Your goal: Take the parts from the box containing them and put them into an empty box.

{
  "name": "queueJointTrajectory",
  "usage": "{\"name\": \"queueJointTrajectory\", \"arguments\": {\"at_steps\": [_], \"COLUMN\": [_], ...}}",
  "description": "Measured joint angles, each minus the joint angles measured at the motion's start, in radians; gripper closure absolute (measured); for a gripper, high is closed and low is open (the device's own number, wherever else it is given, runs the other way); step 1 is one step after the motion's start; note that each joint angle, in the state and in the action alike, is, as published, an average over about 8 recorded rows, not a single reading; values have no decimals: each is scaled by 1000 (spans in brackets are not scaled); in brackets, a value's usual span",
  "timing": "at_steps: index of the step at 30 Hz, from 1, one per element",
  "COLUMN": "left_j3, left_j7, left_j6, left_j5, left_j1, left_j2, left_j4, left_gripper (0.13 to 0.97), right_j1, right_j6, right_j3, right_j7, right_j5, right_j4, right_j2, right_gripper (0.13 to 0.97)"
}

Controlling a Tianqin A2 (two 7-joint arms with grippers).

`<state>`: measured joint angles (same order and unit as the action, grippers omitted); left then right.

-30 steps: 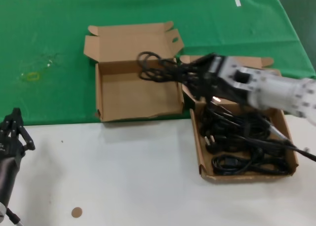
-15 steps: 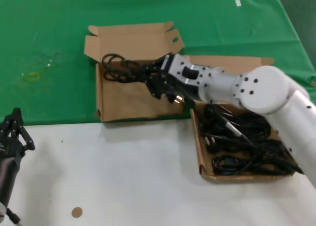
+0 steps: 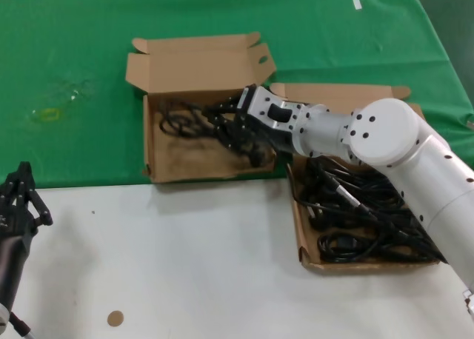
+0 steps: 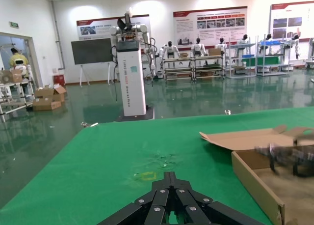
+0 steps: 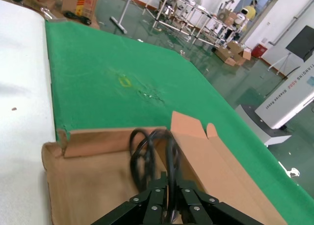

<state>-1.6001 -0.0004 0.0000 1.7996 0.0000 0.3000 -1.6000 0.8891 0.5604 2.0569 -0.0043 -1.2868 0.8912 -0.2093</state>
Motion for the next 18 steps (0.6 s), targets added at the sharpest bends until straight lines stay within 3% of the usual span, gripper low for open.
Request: {"name": "queueJointTrajectory", "arguments": {"at_steps": [6,18], "left_j3": [0,0], "left_j7": [0,0], "left_j6": [0,0], "left_j5": [0,0], "left_j1": [0,0], "left_j2": [0,0], "left_j4": [0,0], "left_gripper": [953,953], "right_j1": [3,-6], "right_j6": [-11,-23], "right_j3": [-4,-16], "right_j7": [-12,1], "right_j5": [-2,-5], "right_j4": [-16,1], "right_j2": [0,-6], "right_gripper": [914,770]}}
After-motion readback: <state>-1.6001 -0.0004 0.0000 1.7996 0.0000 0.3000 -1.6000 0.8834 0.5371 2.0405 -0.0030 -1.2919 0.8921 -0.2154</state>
